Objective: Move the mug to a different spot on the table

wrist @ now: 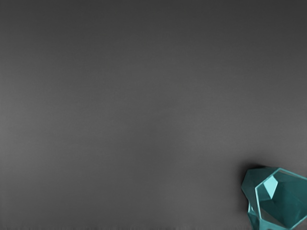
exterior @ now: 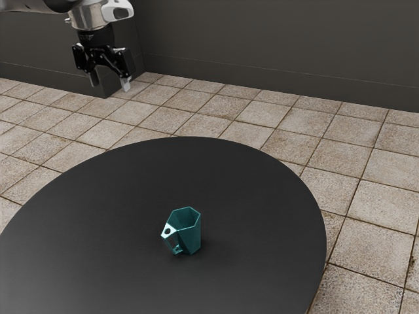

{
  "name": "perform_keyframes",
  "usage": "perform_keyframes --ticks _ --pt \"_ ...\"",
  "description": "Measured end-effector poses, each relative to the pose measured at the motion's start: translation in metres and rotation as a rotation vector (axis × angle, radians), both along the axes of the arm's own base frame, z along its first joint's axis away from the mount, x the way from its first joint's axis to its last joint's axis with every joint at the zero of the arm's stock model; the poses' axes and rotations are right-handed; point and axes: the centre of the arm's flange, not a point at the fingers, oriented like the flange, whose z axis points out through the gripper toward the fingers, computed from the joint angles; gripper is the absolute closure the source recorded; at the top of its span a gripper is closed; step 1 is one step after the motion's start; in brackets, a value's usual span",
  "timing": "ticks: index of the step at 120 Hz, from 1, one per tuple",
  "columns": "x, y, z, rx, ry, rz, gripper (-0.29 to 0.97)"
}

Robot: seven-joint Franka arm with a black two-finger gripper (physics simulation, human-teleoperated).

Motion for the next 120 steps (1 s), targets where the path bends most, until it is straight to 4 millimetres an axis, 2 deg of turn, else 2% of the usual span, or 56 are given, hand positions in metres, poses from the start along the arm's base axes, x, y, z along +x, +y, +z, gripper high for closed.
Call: perform_keyframes --ticks 19,31,40,48,62,68,78,84,97,107,120 --pt "0.000 0.000 0.000 -0.001 0.002 0.001 0.00" --pt "-0.001 0.011 -0.001 -0.014 0.002 0.022 0.00" --pt "-0.003 0.009 0.004 -0.028 -0.006 0.021 0.00" --pt "-0.004 -0.004 0.003 -0.039 -0.002 -0.003 0.00" --pt "-0.019 -0.047 -0.006 -0.044 0.038 -0.076 0.00" --pt "-0.032 -0.066 -0.016 -0.039 0.062 -0.107 0.00" --pt "-0.065 -0.096 -0.037 -0.022 0.086 -0.155 0.00" --pt "-0.077 -0.108 -0.049 -0.013 0.088 -0.175 0.00" --pt "-0.097 -0.114 -0.090 -0.008 0.101 -0.183 0.00" --pt "-0.100 -0.117 -0.118 -0.010 0.099 -0.189 0.00" --pt "-0.100 -0.118 -0.143 -0.016 0.079 -0.202 0.00"
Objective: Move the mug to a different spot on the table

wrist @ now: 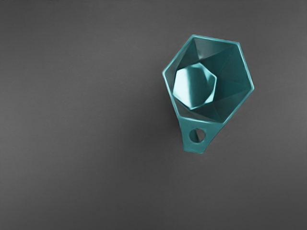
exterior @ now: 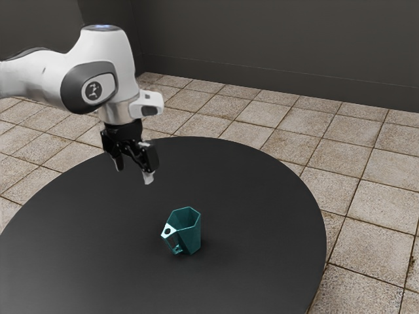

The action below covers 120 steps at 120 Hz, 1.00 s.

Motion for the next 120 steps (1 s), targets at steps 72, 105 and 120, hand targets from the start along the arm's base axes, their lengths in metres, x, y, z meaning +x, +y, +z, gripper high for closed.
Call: perform_keyframes --ticks 72,105,120 --pt "-0.018 -0.013 -0.129 -0.036 -0.058 -0.047 0.00" --pt "-0.026 -0.016 -0.159 -0.038 -0.121 -0.030 0.00" --pt "-0.034 -0.024 -0.171 -0.036 -0.175 -0.051 0.00"
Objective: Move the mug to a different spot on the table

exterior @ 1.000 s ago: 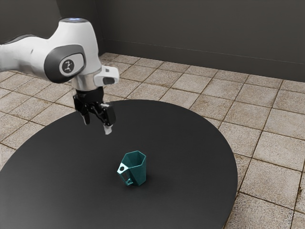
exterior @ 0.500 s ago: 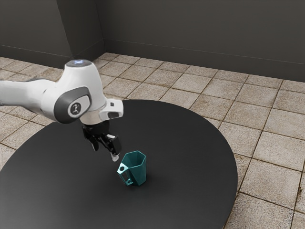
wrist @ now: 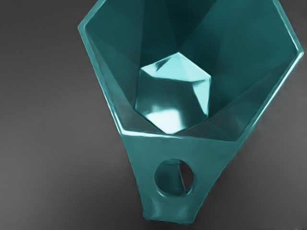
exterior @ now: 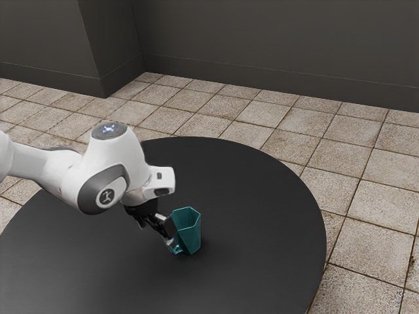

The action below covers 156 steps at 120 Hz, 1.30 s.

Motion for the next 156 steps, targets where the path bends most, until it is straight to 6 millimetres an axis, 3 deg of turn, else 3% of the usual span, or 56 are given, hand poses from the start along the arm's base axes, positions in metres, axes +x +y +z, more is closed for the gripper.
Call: perform_keyframes --ticks 48,86,156 --pt "-0.021 -0.011 -0.026 -0.028 -0.155 -0.013 0.00" --pt "-0.014 -0.015 -0.037 -0.051 -0.252 -0.041 0.04" --pt "-0.011 -0.020 -0.049 -0.066 -0.283 -0.063 0.38"
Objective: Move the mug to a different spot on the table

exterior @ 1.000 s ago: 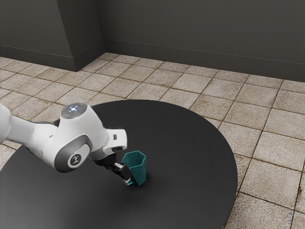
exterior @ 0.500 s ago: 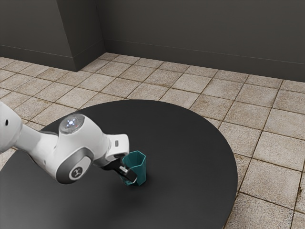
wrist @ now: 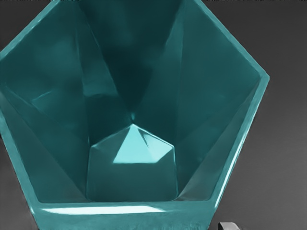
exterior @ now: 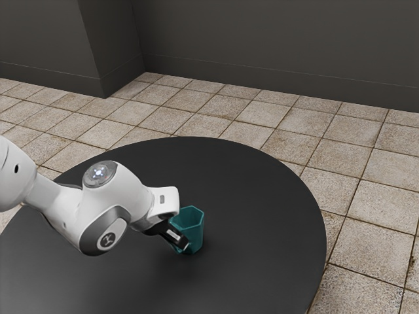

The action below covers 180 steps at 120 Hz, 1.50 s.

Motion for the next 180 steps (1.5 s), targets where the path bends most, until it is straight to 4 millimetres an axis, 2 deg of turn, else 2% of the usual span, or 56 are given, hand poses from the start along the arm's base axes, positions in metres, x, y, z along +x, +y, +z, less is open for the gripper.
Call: perform_keyframes --ticks 32,70,84,114,123,136,142,168,180 --pt "0.001 0.003 0.001 -0.001 -0.004 0.008 0.58" --pt "0.009 0.007 0.014 0.011 -0.043 -0.003 0.65" --pt "0.011 0.009 0.011 0.009 -0.049 -0.008 0.67" --pt "0.012 0.017 0.026 0.018 -0.099 -0.004 0.68" --pt "0.008 0.028 0.031 0.027 -0.110 0.012 0.69" --pt "0.000 0.064 0.035 0.045 -0.117 0.078 0.69" --pt "-0.004 0.073 0.033 0.049 -0.114 0.094 0.70" --pt "-0.036 0.086 0.040 0.078 -0.125 0.106 0.70" --pt "-0.047 0.088 0.033 0.086 -0.110 0.103 0.70"
